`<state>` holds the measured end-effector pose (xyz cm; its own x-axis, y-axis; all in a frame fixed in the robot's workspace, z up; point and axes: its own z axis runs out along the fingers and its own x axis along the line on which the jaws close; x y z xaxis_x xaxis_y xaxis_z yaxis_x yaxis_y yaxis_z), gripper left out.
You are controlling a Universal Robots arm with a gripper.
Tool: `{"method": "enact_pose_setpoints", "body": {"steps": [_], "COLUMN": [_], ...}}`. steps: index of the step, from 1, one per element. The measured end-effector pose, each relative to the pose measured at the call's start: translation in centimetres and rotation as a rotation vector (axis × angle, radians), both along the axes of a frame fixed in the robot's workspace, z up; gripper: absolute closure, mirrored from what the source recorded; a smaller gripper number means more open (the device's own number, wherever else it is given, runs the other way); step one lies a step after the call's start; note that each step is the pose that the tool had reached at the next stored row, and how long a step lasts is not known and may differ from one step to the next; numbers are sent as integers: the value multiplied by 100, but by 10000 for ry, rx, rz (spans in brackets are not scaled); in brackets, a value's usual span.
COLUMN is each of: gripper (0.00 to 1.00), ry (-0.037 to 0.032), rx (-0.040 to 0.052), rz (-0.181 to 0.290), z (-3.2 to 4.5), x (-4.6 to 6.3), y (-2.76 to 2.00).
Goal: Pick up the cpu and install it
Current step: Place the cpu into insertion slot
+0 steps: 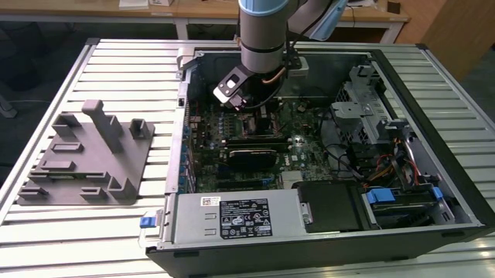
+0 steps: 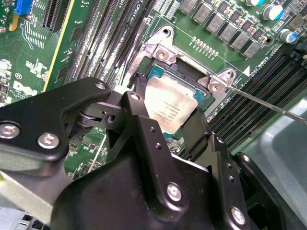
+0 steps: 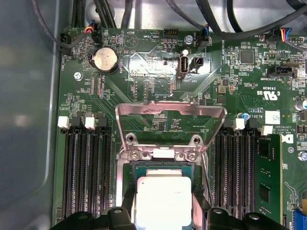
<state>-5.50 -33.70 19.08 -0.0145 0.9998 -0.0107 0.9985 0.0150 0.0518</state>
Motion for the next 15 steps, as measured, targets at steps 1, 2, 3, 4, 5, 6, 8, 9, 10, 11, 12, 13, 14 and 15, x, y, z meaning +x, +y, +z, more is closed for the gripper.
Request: {"method": "enact_pose_setpoints", "body": {"steps": [1,2,3,4,5,6,8,9,10,11,12,13,14,15], "gripper": [45,45,45,45,45,45,45,45,45,45,45,45,45,45], "ry": [0,-1,-2,-5,-5,-5,-4,-5,-6,-6,-6,-5,-5,-5], "rx": [-1,0,2,6,7,6,5,6,7,7,7,7,7,7], "rz": [0,0,0,0,-1,0,0,0,0,0,0,0,-14,-41], "z": [-3,-6,-8,-10,-10,-10,-10,-11,-11,-11,-11,-11,-11,-11], "x": [0,0,0,1,1,1,1,1,1,1,1,1,2,3], "y": [0,0,0,1,1,1,1,1,1,1,1,1,1,1]}}
